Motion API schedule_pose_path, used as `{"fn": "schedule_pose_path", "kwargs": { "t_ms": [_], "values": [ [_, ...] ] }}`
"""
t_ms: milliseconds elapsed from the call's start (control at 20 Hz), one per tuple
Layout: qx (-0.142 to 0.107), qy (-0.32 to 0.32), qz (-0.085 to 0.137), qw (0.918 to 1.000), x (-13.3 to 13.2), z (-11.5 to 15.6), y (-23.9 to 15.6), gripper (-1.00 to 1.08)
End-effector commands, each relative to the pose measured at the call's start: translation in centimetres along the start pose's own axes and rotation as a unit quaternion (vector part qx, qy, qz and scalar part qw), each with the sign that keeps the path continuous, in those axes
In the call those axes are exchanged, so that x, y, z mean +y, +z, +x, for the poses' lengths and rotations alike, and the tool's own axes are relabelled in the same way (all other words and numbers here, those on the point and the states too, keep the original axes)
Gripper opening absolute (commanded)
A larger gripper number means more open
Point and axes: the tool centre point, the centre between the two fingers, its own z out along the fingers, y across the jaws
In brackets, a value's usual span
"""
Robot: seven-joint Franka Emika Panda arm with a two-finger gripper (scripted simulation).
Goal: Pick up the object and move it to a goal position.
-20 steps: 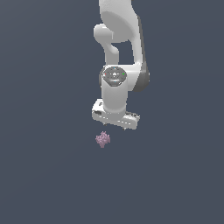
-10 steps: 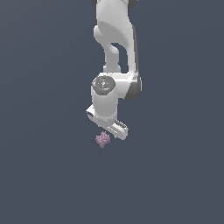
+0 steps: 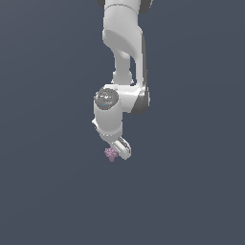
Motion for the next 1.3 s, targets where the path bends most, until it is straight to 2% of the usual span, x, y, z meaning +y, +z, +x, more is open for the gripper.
{"fn": "schedule_pose_path", "kwargs": {
  "t_ms": [0, 450, 900, 1150, 1200, 1250],
  "values": [
    [0.001, 0.015, 0.000, 0.9999, 0.1, 0.3, 0.2, 1.00],
    [0.002, 0.023, 0.000, 0.9997, 0.2, 0.5, 0.7, 1.00],
    [0.002, 0.026, 0.000, 0.9997, 0.4, 0.4, 4.8, 1.00],
    [0.002, 0.026, 0.000, 0.9997, 0.2, 0.5, 5.4, 1.00],
    [0.002, 0.026, 0.000, 0.9997, 0.2, 0.5, 5.4, -1.00],
    [0.002, 0.026, 0.000, 0.9997, 0.2, 0.5, 5.4, -1.00]
  ]
}}
